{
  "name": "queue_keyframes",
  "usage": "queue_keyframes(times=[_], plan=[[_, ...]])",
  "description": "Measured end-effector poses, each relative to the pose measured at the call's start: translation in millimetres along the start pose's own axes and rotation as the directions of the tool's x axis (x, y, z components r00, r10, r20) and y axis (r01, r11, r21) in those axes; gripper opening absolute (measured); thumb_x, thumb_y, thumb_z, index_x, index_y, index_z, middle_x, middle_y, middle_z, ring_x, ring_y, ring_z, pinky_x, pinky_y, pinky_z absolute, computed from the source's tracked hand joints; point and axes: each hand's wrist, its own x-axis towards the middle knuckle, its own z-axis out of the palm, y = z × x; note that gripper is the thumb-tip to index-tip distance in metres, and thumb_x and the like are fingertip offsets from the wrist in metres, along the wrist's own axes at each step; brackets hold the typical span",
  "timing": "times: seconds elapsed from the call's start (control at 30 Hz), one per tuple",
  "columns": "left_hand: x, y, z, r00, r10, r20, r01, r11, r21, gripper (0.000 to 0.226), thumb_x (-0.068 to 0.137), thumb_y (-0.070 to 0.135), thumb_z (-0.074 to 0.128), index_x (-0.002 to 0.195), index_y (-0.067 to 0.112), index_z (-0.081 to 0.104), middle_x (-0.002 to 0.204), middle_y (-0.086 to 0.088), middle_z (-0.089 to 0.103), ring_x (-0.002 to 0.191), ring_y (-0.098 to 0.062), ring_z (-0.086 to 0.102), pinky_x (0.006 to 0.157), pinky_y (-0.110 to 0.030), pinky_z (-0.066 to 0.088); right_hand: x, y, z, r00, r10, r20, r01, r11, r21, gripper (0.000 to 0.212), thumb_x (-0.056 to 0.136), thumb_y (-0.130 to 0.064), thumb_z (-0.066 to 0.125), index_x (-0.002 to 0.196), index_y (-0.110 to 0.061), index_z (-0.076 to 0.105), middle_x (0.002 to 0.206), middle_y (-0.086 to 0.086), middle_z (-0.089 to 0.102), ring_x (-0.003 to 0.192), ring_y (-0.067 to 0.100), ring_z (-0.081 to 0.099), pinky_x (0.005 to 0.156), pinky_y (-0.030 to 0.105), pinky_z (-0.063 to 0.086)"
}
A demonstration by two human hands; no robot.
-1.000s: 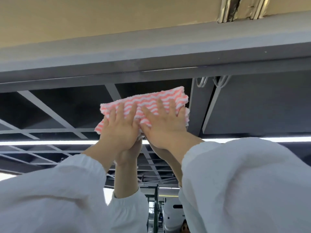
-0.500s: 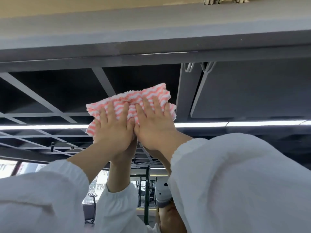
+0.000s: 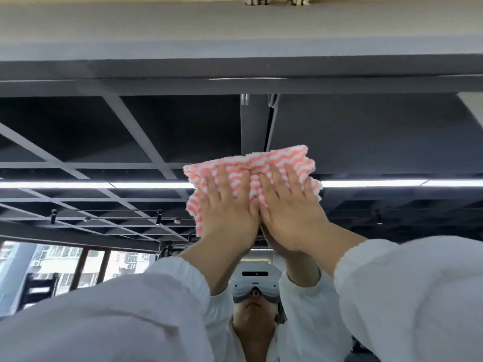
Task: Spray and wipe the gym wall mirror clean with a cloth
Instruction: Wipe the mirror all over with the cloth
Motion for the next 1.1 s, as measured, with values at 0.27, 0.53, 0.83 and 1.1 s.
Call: queue_keyframes(times=[0.27,0.53,0.83,1.1], plan=[[-24,103,32,0.993,0.118,0.02,-0.118,0.993,0.017,0.059,0.099,0.047,0.011,0.147,0.032,-0.019,0.151,-0.008,-0.034,0.138,-0.033,-0.031,0.112,-0.044,-0.016,-61,103,24,0.996,0.073,-0.043,-0.073,0.997,0.011,0.063,0.097,-0.042,0.016,0.133,-0.007,0.054,0.14,0.018,0.048,0.125,0.044,0.047,0.088,0.065,0.042],[2,86,21,0.988,0.149,0.031,-0.152,0.974,0.166,0.057,0.099,0.047,0.009,0.146,0.033,-0.02,0.153,-0.005,-0.031,0.14,-0.03,-0.027,0.113,-0.042,-0.014,-39,107,19,1.0,-0.006,-0.018,0.006,0.999,0.037,0.059,0.093,-0.052,-0.008,0.138,-0.024,-0.036,0.149,0.001,-0.04,0.139,0.031,-0.032,0.112,0.053,-0.013],[58,63,6,0.989,0.127,-0.081,-0.115,0.984,0.138,0.055,0.1,0.046,0.012,0.148,0.035,-0.013,0.157,-0.004,-0.021,0.143,-0.029,-0.019,0.115,-0.044,-0.008,19,97,-7,0.999,-0.035,-0.04,0.037,0.997,0.068,0.057,0.102,-0.044,0.007,0.146,-0.029,-0.024,0.153,-0.001,-0.032,0.14,0.029,-0.03,0.112,0.051,-0.015],[119,46,-19,0.99,0.078,-0.119,-0.064,0.991,0.117,0.054,0.101,0.046,0.011,0.148,0.036,-0.012,0.158,-0.005,-0.016,0.144,-0.031,-0.015,0.116,-0.047,-0.008,88,88,-34,0.998,-0.003,-0.061,0.007,0.997,0.075,0.056,0.102,-0.044,0.011,0.148,-0.032,-0.018,0.155,-0.004,-0.027,0.143,0.027,-0.024,0.113,0.053,-0.011]])
